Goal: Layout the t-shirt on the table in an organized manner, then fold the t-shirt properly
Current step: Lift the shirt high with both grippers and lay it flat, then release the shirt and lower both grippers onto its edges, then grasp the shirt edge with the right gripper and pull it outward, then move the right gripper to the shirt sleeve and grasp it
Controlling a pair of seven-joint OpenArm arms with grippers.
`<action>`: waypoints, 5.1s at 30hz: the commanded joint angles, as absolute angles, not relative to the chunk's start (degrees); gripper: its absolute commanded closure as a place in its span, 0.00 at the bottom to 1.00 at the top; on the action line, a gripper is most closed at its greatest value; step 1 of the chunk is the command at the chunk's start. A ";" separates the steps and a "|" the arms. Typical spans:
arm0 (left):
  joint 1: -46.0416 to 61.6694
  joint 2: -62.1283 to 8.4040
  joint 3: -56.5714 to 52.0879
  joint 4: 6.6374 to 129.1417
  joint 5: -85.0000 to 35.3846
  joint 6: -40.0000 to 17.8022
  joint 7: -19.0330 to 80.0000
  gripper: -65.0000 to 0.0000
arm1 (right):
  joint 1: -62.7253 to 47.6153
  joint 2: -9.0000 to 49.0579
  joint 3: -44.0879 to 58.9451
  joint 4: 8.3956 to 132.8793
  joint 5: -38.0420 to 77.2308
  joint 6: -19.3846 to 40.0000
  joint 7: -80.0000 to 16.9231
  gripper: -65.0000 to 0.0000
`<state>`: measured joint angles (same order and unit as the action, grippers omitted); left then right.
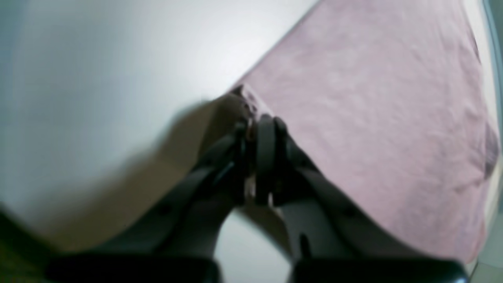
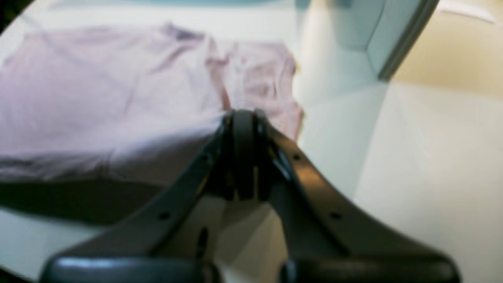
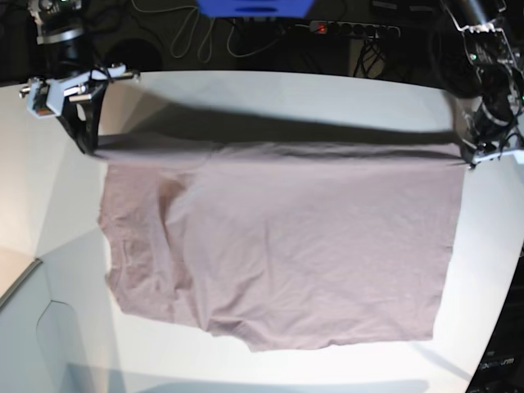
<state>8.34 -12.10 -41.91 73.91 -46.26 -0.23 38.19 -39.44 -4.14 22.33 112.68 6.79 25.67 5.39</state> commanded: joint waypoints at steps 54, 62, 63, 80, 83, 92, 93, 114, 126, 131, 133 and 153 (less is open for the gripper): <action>-15.08 -14.73 -36.44 62.99 -36.00 -0.22 44.35 0.45 | 2.86 7.69 19.12 75.91 7.25 25.54 -14.46 0.79; -17.54 -15.16 -36.09 49.63 -26.42 -0.22 31.60 1.00 | 9.71 10.33 19.12 57.80 7.25 25.54 -14.64 1.00; -17.54 -15.16 -36.09 48.57 -25.27 -0.22 30.90 0.98 | 9.27 10.33 19.12 57.27 7.25 25.54 -14.64 1.00; -7.87 -15.25 -36.44 46.99 -17.80 -0.31 28.44 1.00 | -7.52 10.15 14.81 65.19 7.34 25.54 -9.80 1.00; -5.41 -15.34 -36.44 46.99 -17.80 -0.31 28.44 1.00 | -10.68 10.15 14.90 67.30 7.34 25.54 -9.71 1.00; -2.24 -16.92 -36.53 47.08 -17.98 -0.40 28.44 1.00 | -16.84 10.07 15.08 77.67 7.52 25.54 -9.80 1.00; -2.33 -16.92 -36.53 47.08 -17.98 -0.40 28.44 1.00 | -16.75 10.07 15.08 78.90 7.52 25.54 -9.89 1.00; -2.77 -16.57 -36.53 47.08 -17.98 -0.40 28.44 1.00 | 19.91 16.04 6.55 53.67 7.34 25.54 -20.88 0.58; -2.86 -16.48 -36.53 47.08 -17.98 -0.40 28.44 1.00 | 23.52 16.31 -0.31 42.95 7.34 25.54 -15.96 0.58; -2.86 -16.40 -36.53 47.08 -17.98 -0.40 28.44 1.00 | 23.87 16.31 -0.40 41.27 7.25 25.54 -12.35 0.60; -2.95 -16.40 -36.53 47.08 -17.98 -0.40 28.44 1.00 | 23.78 16.31 -0.40 41.27 7.25 25.54 -12.09 0.69; -3.74 -15.60 -36.44 47.08 -17.98 -0.40 28.79 1.00 | -0.22 14.29 -4.18 89.36 7.34 25.54 -12.70 1.00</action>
